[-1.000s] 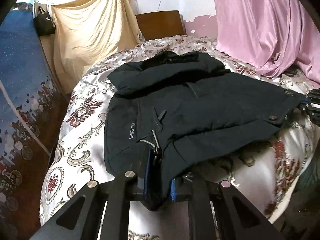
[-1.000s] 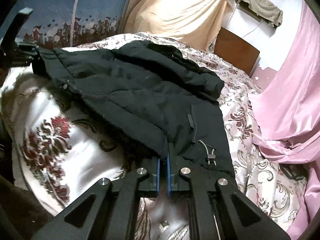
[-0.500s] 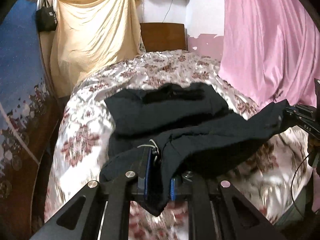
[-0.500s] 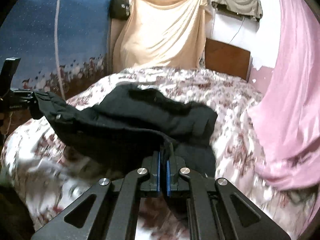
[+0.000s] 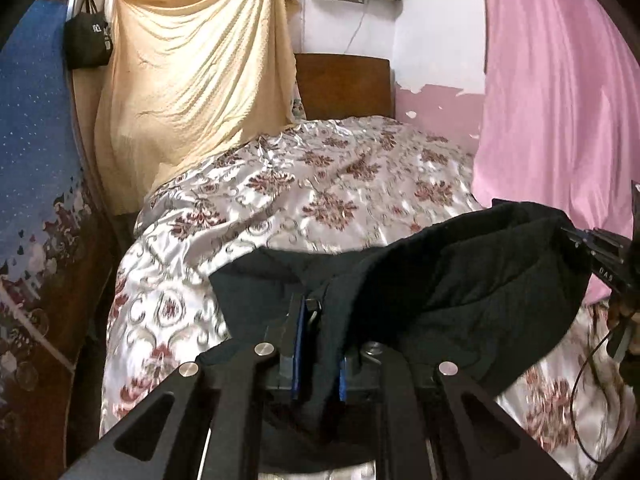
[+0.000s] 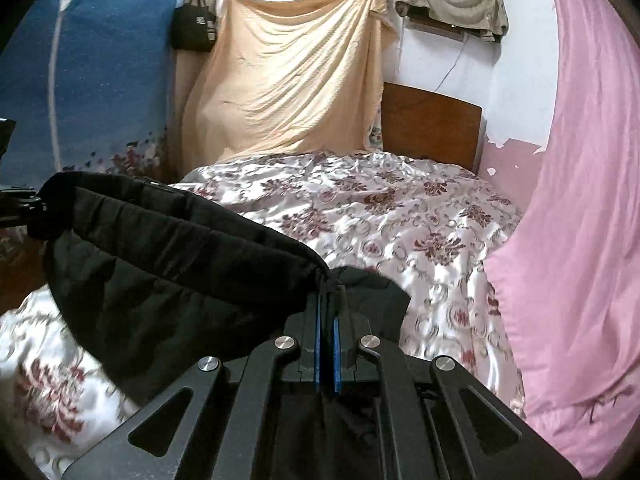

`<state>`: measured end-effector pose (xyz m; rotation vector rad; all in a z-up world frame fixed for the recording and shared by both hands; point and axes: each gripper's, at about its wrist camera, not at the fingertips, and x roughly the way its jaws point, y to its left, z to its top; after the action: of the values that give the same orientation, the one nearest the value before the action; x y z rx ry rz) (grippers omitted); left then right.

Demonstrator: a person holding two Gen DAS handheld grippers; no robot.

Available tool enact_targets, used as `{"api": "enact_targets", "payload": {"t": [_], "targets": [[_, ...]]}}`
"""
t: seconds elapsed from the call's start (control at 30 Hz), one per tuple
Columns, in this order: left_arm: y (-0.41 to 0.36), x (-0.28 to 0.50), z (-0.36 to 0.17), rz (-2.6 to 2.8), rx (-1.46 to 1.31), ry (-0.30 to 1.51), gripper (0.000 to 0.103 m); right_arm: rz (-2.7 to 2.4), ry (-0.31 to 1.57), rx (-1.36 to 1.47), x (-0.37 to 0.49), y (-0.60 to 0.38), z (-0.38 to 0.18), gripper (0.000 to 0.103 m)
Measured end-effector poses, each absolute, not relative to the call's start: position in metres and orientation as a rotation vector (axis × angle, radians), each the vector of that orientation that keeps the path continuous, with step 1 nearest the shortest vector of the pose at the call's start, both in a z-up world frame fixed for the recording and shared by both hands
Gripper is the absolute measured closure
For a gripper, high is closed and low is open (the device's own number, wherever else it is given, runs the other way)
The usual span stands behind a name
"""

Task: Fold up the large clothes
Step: 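Lift the hem with both tools and fold it toward the collar, then lower the hem onto the jacket body and open both tools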

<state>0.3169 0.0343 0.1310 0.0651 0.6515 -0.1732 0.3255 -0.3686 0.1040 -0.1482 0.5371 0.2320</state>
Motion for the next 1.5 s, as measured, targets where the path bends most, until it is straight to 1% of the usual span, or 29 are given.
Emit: {"api": "enact_targets", "payload": {"t": [0.2,0.4,0.7,0.8,1.13,1.2,1.27,1.4,1.43,1.47,1.5], "targets": [[0.030,0.384,0.127,-0.158,0.061,0.670,0.091,0.196,0.582,-0.153,0.399,-0.359,0.091,0.099],[0.028,0.431,0.105,-0.140,0.045,0.716,0.091,0.182,0.639,-0.161,0.460,-0.354,0.064,0.099],[0.036,0.483,0.058,-0.114,-0.026,0.790,0.091,0.162,0.692,-0.190,0.508,-0.341,0.015,0.099],[0.039,0.494,0.042,-0.117,-0.055,0.809,0.091,0.163,0.707,-0.182,0.512,-0.340,0.001,0.099],[0.044,0.523,-0.011,-0.143,-0.123,0.893,0.090,0.199,0.842,-0.181,0.542,-0.335,-0.052,0.096],[0.047,0.526,-0.015,-0.147,-0.145,0.897,0.088,0.200,0.841,-0.180,0.544,-0.333,-0.056,0.096],[0.051,0.527,-0.016,-0.153,-0.173,0.893,0.086,0.198,0.833,-0.189,0.543,-0.331,-0.059,0.093],[0.057,0.525,-0.010,-0.173,-0.221,0.874,0.083,0.199,0.817,-0.184,0.540,-0.332,-0.057,0.092],[0.058,0.523,-0.006,-0.167,-0.216,0.867,0.081,0.200,0.811,-0.176,0.539,-0.334,-0.054,0.091],[0.058,0.520,-0.002,-0.155,-0.209,0.858,0.076,0.199,0.799,-0.163,0.537,-0.336,-0.050,0.089],[0.059,0.517,0.003,-0.142,-0.202,0.843,0.071,0.195,0.784,-0.149,0.534,-0.338,-0.045,0.083]]}}
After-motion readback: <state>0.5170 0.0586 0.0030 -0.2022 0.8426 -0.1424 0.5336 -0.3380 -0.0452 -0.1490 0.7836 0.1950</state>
